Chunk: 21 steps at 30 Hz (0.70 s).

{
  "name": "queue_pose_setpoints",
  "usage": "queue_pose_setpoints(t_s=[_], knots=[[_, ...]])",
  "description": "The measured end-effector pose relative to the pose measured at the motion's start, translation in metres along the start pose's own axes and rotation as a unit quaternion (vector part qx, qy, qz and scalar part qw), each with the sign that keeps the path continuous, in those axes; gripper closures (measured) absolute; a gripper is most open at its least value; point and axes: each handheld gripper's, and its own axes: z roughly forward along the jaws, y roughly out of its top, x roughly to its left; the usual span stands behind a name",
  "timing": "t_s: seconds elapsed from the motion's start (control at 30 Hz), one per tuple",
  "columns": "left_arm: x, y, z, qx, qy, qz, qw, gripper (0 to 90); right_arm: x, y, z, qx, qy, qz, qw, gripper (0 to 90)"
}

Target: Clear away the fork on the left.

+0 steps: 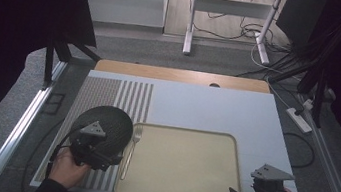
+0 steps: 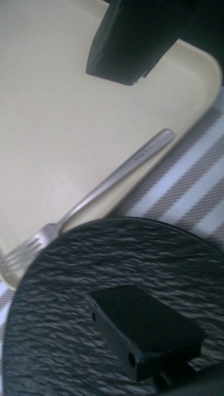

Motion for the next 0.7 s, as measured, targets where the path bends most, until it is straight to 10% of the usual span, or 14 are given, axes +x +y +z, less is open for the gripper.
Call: queue_pose_setpoints(t_s=[0.7], knots=[[0.008,-0.036,-0.034,-0.035,0.017,-0.057,0.9976,0.0,0.0,0.0,0.0,0.001,0.0,0.001,1.0,0.0]])
